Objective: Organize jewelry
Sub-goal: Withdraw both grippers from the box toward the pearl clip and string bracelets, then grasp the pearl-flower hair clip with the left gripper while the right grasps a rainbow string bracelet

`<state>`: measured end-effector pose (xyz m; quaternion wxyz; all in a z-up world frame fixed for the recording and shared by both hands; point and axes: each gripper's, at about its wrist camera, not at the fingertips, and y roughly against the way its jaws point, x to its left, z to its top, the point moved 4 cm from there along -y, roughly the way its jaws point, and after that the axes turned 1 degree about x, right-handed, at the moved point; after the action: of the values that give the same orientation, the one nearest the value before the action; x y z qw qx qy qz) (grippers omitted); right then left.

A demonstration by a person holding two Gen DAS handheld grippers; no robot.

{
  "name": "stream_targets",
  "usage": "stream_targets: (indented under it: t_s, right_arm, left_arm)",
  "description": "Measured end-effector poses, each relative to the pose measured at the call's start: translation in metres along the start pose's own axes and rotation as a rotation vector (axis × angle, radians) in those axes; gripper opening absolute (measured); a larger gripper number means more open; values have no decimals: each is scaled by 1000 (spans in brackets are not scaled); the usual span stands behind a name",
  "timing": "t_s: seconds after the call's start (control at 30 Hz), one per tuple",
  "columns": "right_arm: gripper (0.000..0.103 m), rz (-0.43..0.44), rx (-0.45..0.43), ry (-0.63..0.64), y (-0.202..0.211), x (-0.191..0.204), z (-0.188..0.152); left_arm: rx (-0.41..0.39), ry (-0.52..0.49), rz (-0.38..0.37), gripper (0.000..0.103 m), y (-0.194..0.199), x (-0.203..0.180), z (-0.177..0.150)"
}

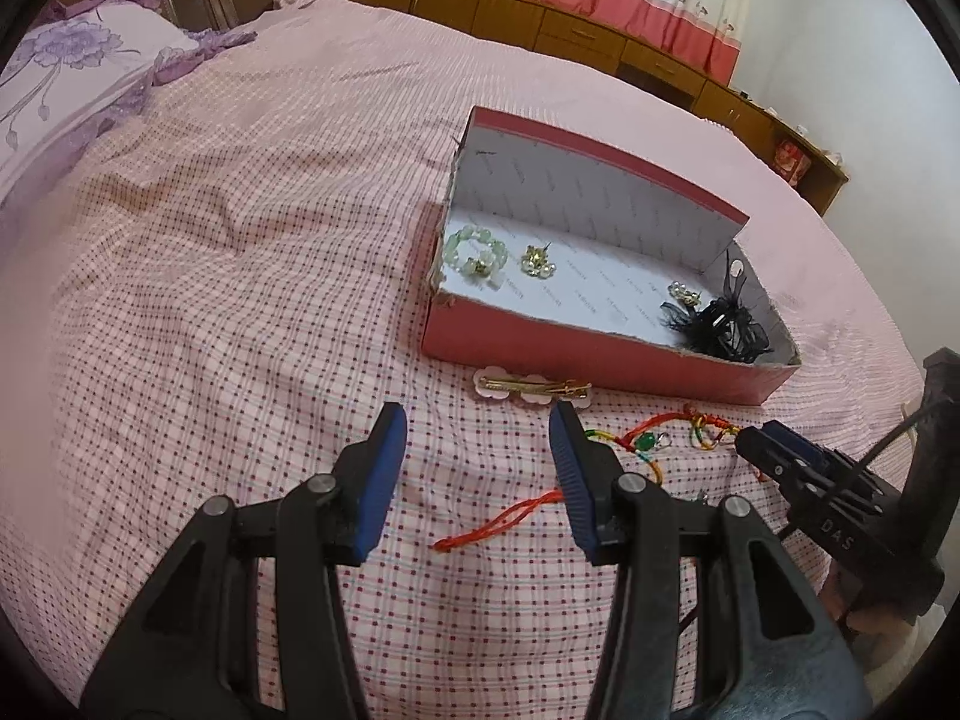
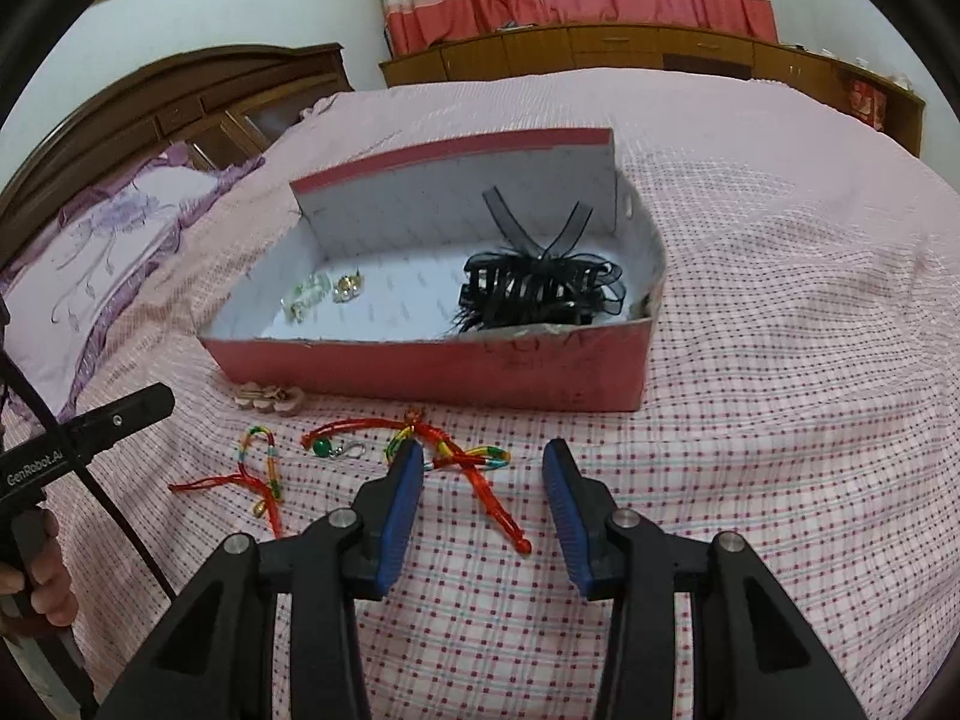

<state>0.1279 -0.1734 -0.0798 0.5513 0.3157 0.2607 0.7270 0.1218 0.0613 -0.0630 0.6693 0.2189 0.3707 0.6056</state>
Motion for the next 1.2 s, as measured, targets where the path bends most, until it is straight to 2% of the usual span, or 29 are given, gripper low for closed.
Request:
stream_targets:
  t_s: [0.3,0.37,0.43,0.47,0.63,0.77,1.0,1.2]
  right_arm:
    - [45,4,31,40,-21,4,4]
    - [36,5,45,48,-26,5,3]
    - [32,-5,46,59,-28,7,2]
    - [22,-6,44,64,-28,7,2]
    - [13,9,28,64,-22,6,-1]
    - [12,31,-9,53,-5,2,-3]
    - [12,44,-77,12,32,-12,-1]
    - [12,43,-123,-31,59,-29,0]
  left_arm:
    - [17,10,-4,41,-8,3,-3]
    - [19,8,-4,41,-9,3,-3]
    - [20,7,-3,41,-10,4,-3]
    - [21,8,-3,41,-11,3,-3]
    - [26,-1,0,41,-15,1,-3]
    - [30,-18,-1,42,-20,-4,-2]
    - [63,-49,-4,55,-42,-18,1]
    - [83,-91,-6,59,-59,-29,4]
